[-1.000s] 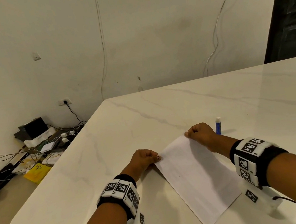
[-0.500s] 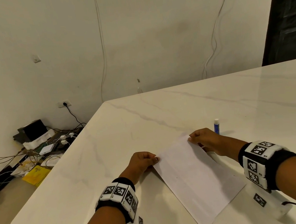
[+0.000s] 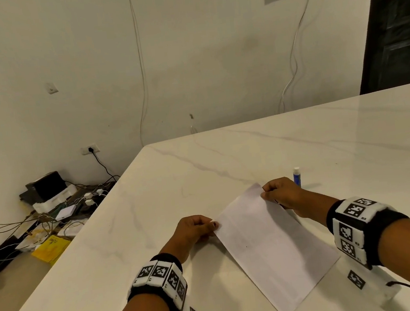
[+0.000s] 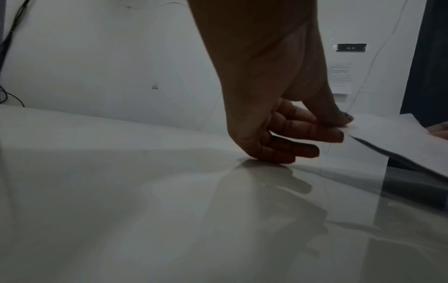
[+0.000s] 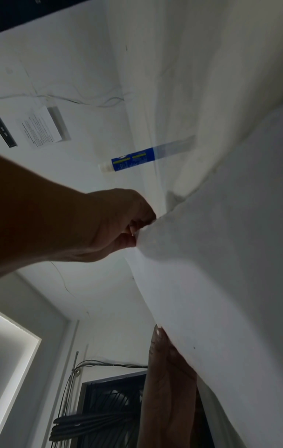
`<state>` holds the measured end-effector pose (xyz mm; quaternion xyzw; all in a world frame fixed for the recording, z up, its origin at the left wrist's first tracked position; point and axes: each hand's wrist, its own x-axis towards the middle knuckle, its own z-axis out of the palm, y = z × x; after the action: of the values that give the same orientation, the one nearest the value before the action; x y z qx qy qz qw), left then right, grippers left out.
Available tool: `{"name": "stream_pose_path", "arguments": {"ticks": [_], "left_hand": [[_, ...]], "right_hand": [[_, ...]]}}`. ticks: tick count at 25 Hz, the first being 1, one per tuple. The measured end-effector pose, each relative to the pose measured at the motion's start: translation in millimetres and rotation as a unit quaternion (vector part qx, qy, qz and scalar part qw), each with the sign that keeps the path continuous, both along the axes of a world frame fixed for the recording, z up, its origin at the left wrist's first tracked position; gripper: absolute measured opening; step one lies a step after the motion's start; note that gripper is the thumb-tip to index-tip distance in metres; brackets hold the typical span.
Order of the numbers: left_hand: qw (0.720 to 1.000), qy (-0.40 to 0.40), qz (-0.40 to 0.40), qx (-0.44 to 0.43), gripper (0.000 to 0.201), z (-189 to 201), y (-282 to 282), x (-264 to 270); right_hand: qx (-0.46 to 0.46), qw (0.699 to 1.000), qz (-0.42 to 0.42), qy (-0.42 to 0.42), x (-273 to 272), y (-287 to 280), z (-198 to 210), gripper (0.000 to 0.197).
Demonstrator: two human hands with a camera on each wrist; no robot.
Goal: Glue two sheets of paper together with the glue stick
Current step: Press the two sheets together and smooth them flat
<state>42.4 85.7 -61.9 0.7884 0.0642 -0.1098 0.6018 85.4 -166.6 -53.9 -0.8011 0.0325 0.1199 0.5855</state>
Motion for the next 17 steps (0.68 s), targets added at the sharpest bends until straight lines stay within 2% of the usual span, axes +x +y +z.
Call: {"name": "stream_pose_path", "arguments": {"ticks": [5, 7, 8, 14, 17], "left_hand": [[0.997, 0.047, -0.048, 0.038, 0.009, 10.6, -1.8, 2.4], [0.996, 0.07, -0.033, 0.031, 0.007, 20.7, -4.9, 3.1], [0.996, 0.071, -0.026, 0.037, 0.013, 25.6, -6.3, 5.3], [0.99, -0.048, -0.075, 0.113, 0.029, 49.0, -41.4, 23.2], [0.981, -0.095, -0.051, 0.159, 0.017, 47.3, -58.4, 28.8]], "right_hand": [[-0.004, 1.0, -0.002, 0.011, -1.0, 1.9, 3.0, 0.013], [-0.001, 1.0, 0.0, 0.008, -2.4, 3.5, 6.0, 0.009], [0.0, 1.0, 0.003, 0.007, -3.9, 4.7, 7.8, 0.007], [-0.025, 0.998, 0.059, -0.02, -10.4, 21.3, 18.6, 0.01], [-0.03, 0.995, 0.081, -0.04, -8.2, 28.0, 20.8, 0.017]]}}
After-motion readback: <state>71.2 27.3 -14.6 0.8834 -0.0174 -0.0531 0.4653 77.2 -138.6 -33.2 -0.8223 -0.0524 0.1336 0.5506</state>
